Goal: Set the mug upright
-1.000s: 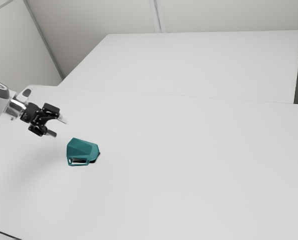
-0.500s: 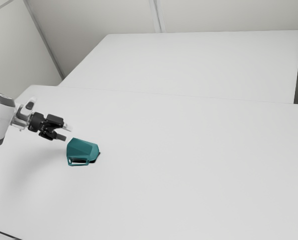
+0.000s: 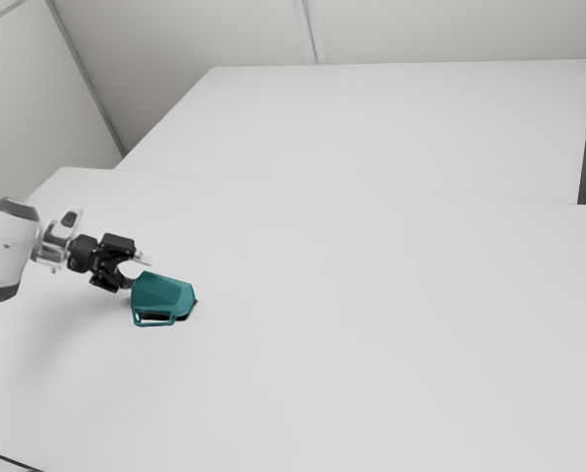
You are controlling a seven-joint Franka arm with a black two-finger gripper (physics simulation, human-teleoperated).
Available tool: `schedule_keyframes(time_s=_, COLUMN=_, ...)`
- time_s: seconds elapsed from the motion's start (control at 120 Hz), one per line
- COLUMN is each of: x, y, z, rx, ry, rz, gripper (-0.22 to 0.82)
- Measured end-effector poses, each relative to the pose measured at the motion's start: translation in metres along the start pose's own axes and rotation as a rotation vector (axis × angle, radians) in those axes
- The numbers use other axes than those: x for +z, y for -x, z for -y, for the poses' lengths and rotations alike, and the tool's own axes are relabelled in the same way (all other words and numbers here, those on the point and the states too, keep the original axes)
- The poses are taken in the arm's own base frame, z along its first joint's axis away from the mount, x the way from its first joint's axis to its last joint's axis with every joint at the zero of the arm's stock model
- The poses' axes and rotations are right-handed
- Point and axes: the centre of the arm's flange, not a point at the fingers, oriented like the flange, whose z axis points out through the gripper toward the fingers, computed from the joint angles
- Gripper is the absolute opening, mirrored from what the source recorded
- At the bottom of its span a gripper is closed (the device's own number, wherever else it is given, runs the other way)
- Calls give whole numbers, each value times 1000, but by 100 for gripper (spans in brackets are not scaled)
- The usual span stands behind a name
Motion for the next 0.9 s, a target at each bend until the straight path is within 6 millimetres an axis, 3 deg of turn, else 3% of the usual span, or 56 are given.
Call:
schedule_keyframes(time_s=0.175, x=7, y=-1, z=0, rx=-17, ry=6, rz=15, gripper=58)
schedule_keyframes(time_s=0.417, x=9, y=-2, z=-1, rx=-31, ry=9, rz=18, gripper=24)
schedule_keyframes(time_s=0.533, x=12, y=-1, z=1, rx=-43, ry=10, rz=21, gripper=14)
schedule_keyframes(time_s=0.9, x=15, y=-2, z=0, rx=-62, ry=11, rz=22, gripper=2)
